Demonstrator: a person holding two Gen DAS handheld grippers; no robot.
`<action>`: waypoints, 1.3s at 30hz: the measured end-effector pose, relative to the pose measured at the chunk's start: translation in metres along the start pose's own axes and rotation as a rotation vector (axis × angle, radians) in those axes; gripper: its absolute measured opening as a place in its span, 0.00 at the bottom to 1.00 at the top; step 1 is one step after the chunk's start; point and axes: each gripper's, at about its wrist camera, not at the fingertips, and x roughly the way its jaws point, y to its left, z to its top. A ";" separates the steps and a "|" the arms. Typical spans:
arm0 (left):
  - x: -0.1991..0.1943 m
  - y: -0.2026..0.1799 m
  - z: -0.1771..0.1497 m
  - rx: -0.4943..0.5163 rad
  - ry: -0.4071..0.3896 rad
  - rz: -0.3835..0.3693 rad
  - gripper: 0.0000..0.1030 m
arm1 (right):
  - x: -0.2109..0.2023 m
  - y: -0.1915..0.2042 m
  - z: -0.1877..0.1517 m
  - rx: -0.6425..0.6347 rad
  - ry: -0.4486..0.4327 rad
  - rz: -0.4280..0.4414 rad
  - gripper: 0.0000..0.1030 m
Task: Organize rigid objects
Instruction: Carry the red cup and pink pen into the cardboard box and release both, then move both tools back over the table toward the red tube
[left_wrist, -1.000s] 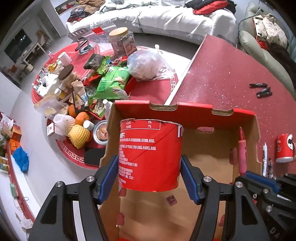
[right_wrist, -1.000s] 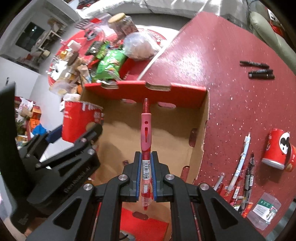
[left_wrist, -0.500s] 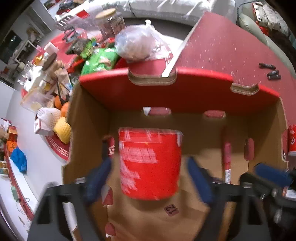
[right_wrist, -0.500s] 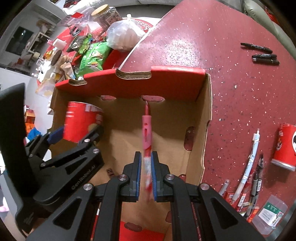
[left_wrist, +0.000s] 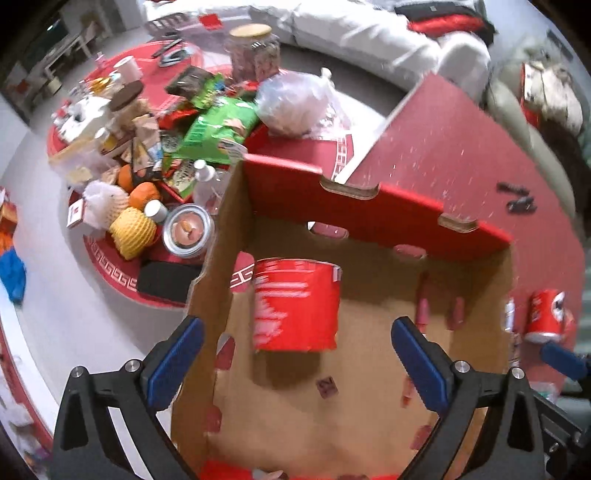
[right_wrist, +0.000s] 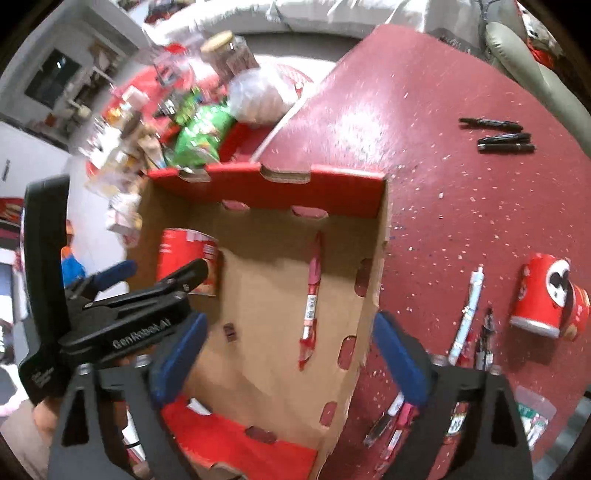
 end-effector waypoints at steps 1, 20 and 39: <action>-0.009 0.000 -0.003 -0.011 -0.009 -0.014 0.98 | -0.007 0.001 -0.003 0.004 -0.016 0.009 1.00; -0.045 -0.141 -0.104 0.338 0.132 -0.068 0.98 | -0.063 -0.173 -0.208 0.516 0.093 -0.115 1.00; 0.003 -0.244 -0.086 0.351 0.203 -0.018 0.98 | -0.040 -0.221 -0.246 0.673 0.079 -0.027 1.00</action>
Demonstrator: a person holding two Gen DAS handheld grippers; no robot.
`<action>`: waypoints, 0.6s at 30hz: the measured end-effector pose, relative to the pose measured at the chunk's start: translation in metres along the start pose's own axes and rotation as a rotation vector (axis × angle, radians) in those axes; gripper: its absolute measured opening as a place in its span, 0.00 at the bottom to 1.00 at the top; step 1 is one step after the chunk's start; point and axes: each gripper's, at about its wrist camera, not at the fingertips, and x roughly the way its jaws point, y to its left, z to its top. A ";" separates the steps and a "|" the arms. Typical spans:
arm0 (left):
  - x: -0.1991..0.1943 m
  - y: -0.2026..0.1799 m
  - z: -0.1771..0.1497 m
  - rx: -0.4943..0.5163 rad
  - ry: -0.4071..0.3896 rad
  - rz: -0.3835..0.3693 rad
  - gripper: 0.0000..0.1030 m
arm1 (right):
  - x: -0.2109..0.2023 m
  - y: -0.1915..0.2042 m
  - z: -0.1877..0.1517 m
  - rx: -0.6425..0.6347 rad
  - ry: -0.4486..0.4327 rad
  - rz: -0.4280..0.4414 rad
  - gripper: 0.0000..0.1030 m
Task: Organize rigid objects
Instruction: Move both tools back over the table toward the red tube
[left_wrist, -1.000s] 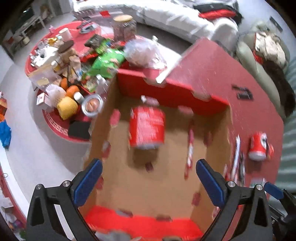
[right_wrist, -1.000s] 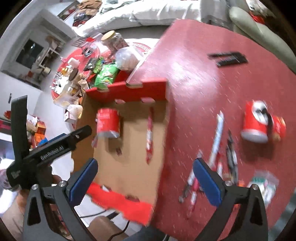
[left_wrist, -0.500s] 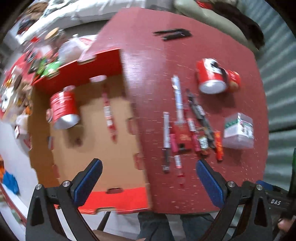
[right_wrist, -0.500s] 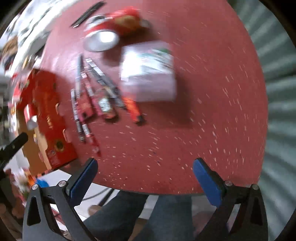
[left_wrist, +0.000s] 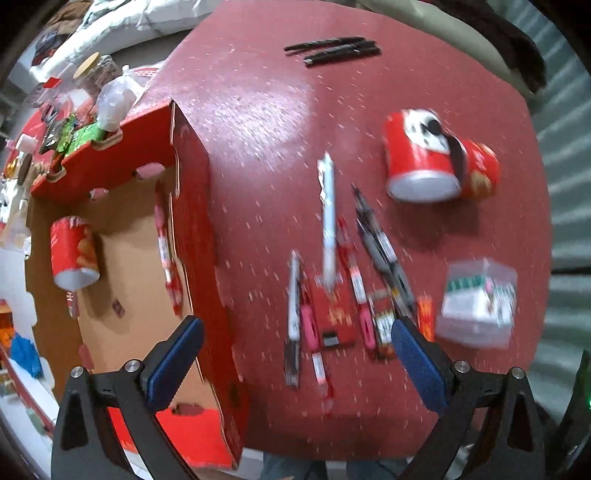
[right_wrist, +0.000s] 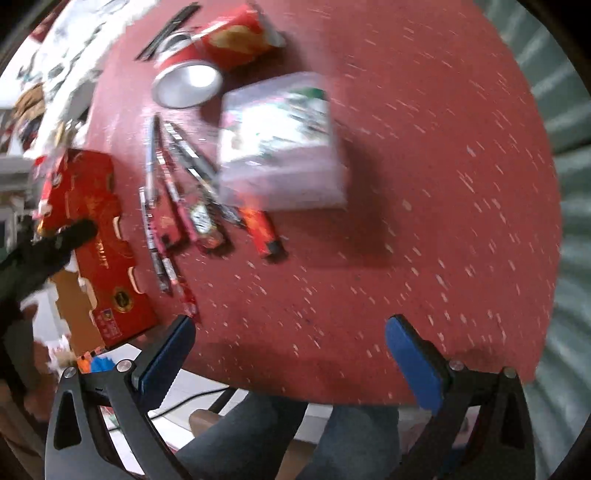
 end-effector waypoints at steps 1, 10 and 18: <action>0.001 0.001 0.005 -0.006 -0.002 0.007 0.98 | 0.005 0.007 0.003 -0.028 -0.010 -0.021 1.00; 0.000 0.012 0.017 -0.008 -0.009 0.044 0.98 | 0.060 0.052 0.039 -0.199 -0.007 -0.079 1.00; 0.016 0.016 0.018 -0.016 0.017 0.047 0.98 | 0.061 0.047 0.073 -0.221 -0.067 -0.197 1.00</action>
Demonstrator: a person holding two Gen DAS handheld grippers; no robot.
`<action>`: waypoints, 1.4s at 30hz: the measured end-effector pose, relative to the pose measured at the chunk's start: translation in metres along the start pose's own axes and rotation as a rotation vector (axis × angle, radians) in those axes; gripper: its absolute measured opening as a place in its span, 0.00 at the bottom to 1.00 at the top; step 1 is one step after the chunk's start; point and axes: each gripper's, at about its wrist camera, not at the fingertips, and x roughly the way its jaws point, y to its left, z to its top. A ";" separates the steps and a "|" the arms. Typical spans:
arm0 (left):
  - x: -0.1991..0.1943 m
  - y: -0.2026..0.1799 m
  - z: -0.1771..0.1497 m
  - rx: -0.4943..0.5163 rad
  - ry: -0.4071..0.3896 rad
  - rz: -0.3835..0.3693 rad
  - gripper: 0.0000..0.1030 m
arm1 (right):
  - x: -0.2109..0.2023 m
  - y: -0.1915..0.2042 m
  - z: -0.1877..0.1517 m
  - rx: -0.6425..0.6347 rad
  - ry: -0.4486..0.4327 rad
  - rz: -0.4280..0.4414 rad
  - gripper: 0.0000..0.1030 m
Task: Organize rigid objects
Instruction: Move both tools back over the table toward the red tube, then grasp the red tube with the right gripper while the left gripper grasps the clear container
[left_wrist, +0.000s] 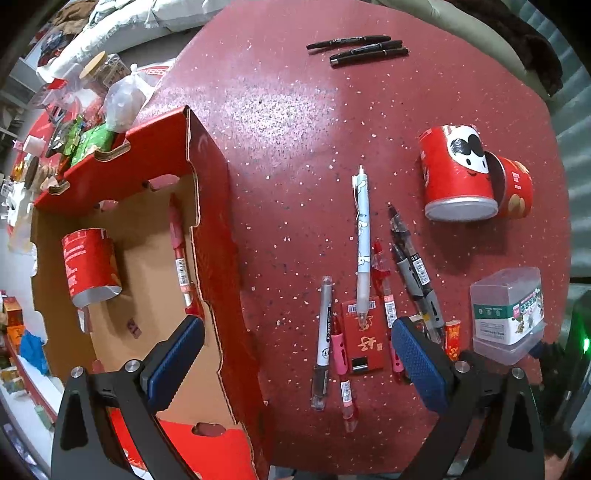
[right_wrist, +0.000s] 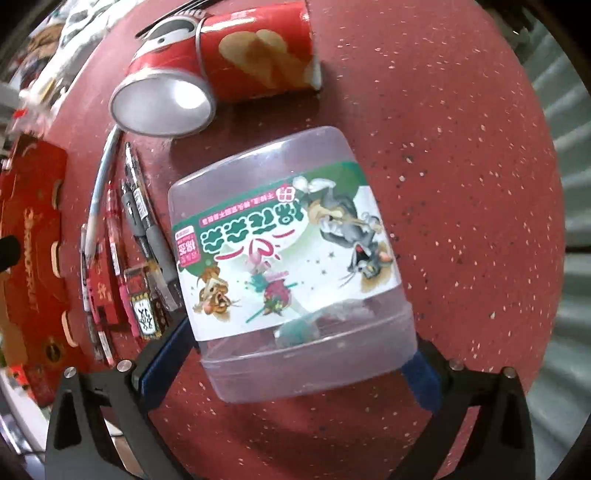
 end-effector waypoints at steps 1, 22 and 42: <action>0.001 0.000 0.001 -0.002 0.002 -0.001 0.98 | 0.000 0.006 -0.002 -0.027 0.001 -0.002 1.00; 0.004 -0.019 0.022 0.015 -0.025 0.089 0.98 | 0.000 0.117 -0.031 -0.150 -0.005 0.036 0.07; -0.009 -0.098 0.007 0.129 -0.046 -0.014 0.98 | 0.006 0.103 -0.037 0.098 0.022 0.330 0.20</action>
